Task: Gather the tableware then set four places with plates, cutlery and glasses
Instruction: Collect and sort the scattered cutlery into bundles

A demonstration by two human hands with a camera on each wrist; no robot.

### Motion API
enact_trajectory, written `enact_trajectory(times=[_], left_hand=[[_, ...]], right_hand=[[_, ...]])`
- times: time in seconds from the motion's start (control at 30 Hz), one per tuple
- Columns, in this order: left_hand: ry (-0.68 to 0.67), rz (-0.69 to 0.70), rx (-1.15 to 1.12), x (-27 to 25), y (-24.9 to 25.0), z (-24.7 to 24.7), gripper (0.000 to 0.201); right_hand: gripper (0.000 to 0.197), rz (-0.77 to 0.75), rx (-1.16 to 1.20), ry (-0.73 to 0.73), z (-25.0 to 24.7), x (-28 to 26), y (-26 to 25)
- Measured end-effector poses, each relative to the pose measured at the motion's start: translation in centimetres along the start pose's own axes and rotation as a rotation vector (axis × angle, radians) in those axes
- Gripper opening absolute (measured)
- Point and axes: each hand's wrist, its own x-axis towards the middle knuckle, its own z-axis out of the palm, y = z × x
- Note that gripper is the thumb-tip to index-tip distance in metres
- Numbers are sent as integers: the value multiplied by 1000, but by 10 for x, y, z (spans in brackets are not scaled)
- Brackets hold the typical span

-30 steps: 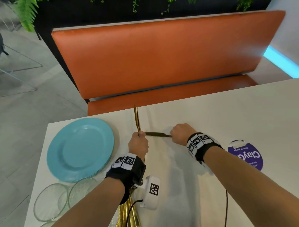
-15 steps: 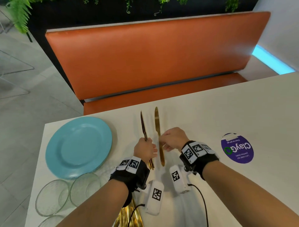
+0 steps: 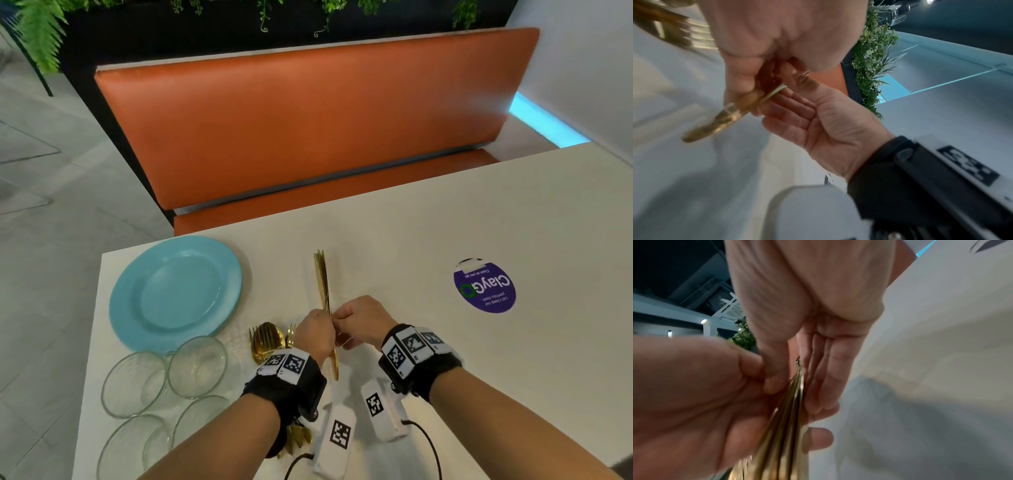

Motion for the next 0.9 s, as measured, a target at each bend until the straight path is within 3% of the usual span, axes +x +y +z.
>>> enact_trajectory(times=[0.13, 0.27, 0.33, 0.57, 0.67, 0.77, 0.9], left_hand=[[-69, 6, 401, -13, -13, 1, 31], [-128, 146, 903, -29, -30, -3, 31], [-142, 193, 1037, -35, -40, -2, 31], [-199, 288, 1306, -58, -62, -2, 31], [-182, 355, 1359, -64, -68, -7, 32], [-181, 338, 1390, -70, -67, -12, 34], [-199, 359, 1420, -77, -65, -20, 37]], right_hand=[[13, 36, -76, 20, 15, -16, 14], [13, 98, -75, 8, 33, -32, 29], [13, 124, -86, 20, 42, -41, 35], [19, 114, -221, 54, 64, -64, 49], [25, 57, -455, 37, 71, -64, 47], [27, -6, -699, 41, 77, -64, 40], [27, -44, -824, 46, 84, -62, 35]])
